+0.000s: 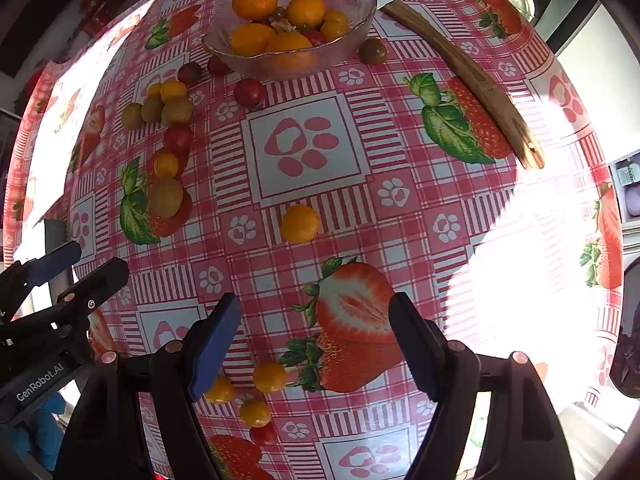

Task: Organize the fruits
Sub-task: 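Grasp a brownish round fruit with the left gripper while the right grasps an orange-yellow tomato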

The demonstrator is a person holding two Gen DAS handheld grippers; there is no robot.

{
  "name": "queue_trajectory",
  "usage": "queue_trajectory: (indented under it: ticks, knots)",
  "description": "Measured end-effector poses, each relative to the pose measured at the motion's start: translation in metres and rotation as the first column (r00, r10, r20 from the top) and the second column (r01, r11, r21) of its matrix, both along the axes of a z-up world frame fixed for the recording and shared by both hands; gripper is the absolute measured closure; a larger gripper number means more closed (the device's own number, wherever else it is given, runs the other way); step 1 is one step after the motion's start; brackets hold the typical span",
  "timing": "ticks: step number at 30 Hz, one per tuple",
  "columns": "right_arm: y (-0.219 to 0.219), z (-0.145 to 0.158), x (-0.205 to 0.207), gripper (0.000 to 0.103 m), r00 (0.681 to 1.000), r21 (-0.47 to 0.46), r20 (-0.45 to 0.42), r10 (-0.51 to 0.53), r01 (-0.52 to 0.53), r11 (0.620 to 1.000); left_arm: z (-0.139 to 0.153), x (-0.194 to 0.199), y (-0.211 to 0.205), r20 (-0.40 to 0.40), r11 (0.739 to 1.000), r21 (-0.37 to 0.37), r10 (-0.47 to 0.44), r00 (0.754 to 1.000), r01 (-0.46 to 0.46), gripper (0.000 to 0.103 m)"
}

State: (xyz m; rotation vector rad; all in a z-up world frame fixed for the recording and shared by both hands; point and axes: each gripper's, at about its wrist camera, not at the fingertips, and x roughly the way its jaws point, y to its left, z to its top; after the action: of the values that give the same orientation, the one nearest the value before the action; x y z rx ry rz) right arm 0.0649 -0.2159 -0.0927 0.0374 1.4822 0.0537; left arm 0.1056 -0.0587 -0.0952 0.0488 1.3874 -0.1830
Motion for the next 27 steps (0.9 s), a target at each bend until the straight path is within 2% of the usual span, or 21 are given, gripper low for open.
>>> queue_trajectory:
  ticks: [7,19,21,22,24,26,27]
  knots:
    - [0.002,-0.007,0.012,0.025,0.997,-0.001,0.019,0.07,-0.07,0.998,-0.017,0.018,-0.01,-0.023,0.999,-0.006,0.046,0.999,-0.046,0.03]
    - [0.017,-0.025,0.044,0.033,0.992,-0.019,0.052,0.116,-0.115,0.993,-0.025,0.037,-0.033,-0.012,0.998,0.043,0.053,0.999,-0.053,0.03]
    - [0.023,-0.027,0.049,0.039,0.99,-0.038,0.061,0.128,-0.126,0.991,-0.025,0.04,-0.04,-0.01,0.997,0.054,0.053,0.999,-0.053,0.031]
    - [0.025,-0.027,0.049,0.042,0.989,-0.049,0.067,0.135,-0.132,0.99,-0.025,0.041,-0.041,-0.008,0.997,0.061,0.054,0.999,-0.053,0.034]
    - [0.029,-0.027,0.049,0.061,0.986,-0.067,0.079,0.145,-0.14,0.988,-0.023,0.044,-0.045,-0.001,0.997,0.062,0.054,0.999,-0.054,0.042]
    - [0.03,-0.027,0.051,0.073,0.986,-0.07,0.085,0.146,-0.14,0.988,-0.02,0.047,-0.05,0.009,0.997,0.061,0.05,0.999,-0.05,0.065]
    - [0.029,-0.027,0.053,0.081,0.986,-0.07,0.087,0.145,-0.139,0.988,-0.018,0.048,-0.051,0.012,0.997,0.057,0.046,0.999,-0.047,0.071]
